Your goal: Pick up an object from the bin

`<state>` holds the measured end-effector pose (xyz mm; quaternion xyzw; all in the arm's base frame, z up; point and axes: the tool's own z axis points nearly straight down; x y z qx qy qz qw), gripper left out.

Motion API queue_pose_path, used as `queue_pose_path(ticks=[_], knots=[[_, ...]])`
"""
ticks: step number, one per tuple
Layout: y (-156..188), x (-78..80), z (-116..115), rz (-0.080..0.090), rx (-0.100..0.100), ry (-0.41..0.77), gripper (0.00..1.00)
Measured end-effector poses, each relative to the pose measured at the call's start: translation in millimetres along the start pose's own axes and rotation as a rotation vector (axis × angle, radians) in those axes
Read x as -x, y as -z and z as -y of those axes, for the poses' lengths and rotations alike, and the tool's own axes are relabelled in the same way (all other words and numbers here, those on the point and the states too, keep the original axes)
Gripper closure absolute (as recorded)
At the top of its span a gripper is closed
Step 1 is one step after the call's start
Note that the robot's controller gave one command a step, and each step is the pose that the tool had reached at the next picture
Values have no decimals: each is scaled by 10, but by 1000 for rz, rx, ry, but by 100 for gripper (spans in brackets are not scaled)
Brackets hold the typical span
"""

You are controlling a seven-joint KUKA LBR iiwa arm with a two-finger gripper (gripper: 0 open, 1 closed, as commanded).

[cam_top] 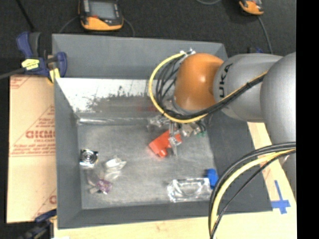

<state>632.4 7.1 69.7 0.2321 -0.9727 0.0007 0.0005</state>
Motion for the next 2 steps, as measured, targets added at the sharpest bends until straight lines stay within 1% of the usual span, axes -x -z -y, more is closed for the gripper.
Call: queue_pose_path(ticks=[1,2], knots=[[22,9,16,4,-1,-4,0],[49,27,21,9,-3,-5,100]])
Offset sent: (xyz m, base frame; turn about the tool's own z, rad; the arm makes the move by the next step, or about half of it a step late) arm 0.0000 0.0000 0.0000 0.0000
